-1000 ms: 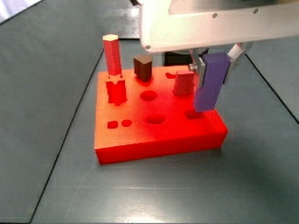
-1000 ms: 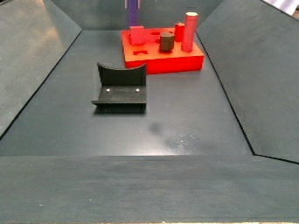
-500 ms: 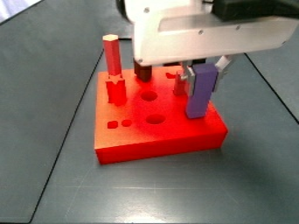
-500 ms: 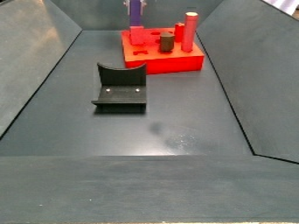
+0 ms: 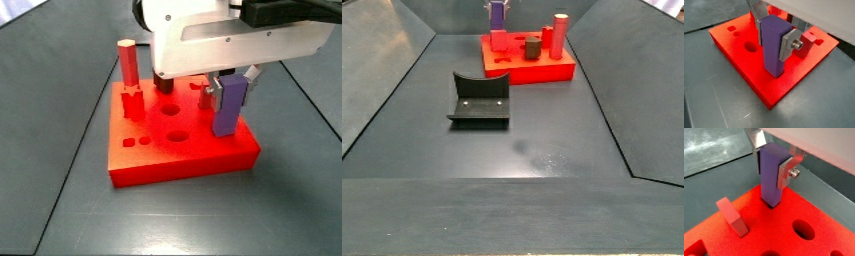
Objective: Pick up the rectangle object. Move up. Place the rectangle object on the fixture. Regrasp the rectangle object. Move to above the board. Insert the rectangle object.
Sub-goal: Insert the rectangle object.
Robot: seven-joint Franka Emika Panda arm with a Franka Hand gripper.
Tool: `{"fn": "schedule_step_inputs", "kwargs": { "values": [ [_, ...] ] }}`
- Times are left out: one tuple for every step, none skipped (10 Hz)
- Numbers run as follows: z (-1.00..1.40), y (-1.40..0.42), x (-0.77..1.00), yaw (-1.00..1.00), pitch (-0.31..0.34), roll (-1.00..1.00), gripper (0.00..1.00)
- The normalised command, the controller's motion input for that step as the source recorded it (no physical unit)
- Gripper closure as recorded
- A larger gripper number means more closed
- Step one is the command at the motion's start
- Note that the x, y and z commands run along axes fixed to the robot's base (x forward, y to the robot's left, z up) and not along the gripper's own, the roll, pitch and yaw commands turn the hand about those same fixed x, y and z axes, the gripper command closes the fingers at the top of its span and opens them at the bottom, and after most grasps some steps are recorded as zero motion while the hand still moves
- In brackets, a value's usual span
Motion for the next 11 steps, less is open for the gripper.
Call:
{"fn": "schedule_step_inputs", "kwargs": {
  "values": [
    [-0.10, 0.11, 0.09, 0.00, 0.047, 0.01, 1.00],
    [-0.14, 0.02, 0.00, 0.00, 0.001, 0.00, 1.00],
    [-0.24, 0.00, 0.00, 0.00, 0.000, 0.00, 1.00],
    [-0.37, 0.00, 0.00, -0.03, -0.026, 0.00, 1.00],
    [-0.43, 0.00, 0.00, 0.00, -0.027, 0.00, 1.00],
    [-0.45, 0.00, 0.00, 0.00, -0.004, 0.00, 1.00],
    [-0.36, 0.00, 0.05, 0.00, 0.000, 0.04, 1.00],
    [-0.36, 0.00, 0.10, 0.00, 0.000, 0.03, 1.00],
    [-0.14, 0.00, 0.00, -0.02, -0.043, 0.00, 1.00],
    [-0.03, 0.00, 0.00, 0.00, -0.070, -0.01, 1.00],
    [0.00, 0.00, 0.00, 0.00, 0.000, 0.00, 1.00]
  ]
}}
